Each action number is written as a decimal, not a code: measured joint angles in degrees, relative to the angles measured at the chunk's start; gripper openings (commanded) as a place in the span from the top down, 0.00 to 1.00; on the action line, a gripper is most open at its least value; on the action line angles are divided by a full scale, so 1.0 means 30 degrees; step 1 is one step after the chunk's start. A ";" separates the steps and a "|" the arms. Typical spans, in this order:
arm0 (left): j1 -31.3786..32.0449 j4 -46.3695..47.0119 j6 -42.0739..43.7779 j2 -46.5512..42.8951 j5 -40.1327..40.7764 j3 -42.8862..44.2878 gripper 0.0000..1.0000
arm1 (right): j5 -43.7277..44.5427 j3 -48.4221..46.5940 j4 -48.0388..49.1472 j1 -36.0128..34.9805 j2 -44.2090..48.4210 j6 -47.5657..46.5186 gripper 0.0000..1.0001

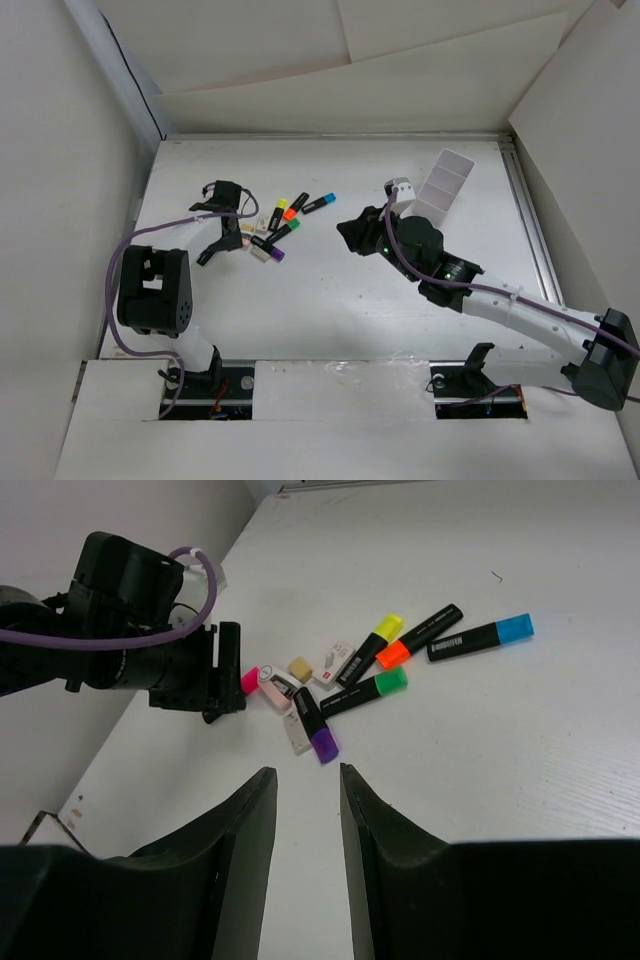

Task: Sort the stationery into containers
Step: Pick up the pen from the center of the board, then place the pen in the storage box.

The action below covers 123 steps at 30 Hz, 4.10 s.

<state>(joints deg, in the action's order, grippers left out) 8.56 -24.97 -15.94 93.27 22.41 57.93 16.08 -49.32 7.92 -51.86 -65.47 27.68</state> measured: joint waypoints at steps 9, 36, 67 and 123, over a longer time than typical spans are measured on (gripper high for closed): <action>-0.0255 0.0692 0.2033 0.1209 -0.0532 0.0911 0.42 | 0.0000 0.0015 0.0000 0.0000 0.0000 0.0080 0.62; -0.2127 0.2404 0.2841 0.2514 -0.2149 0.1020 0.81 | 0.0073 0.0102 -0.0007 0.0000 0.0000 0.0138 0.62; -0.1100 0.4109 -0.0670 -1.0695 -0.7446 -0.1472 0.92 | -0.3577 -0.0408 -0.0182 0.0007 -0.1078 -0.0175 1.00; 0.3694 2.1901 -0.2776 -0.8859 -1.3631 -1.0513 0.89 | -0.7934 -1.2677 -0.4670 0.2506 -1.4010 0.0831 0.57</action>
<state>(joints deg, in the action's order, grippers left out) 19.64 40.73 -24.27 66.70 -18.48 26.39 -7.73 -87.35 -6.09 -44.34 -107.50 30.17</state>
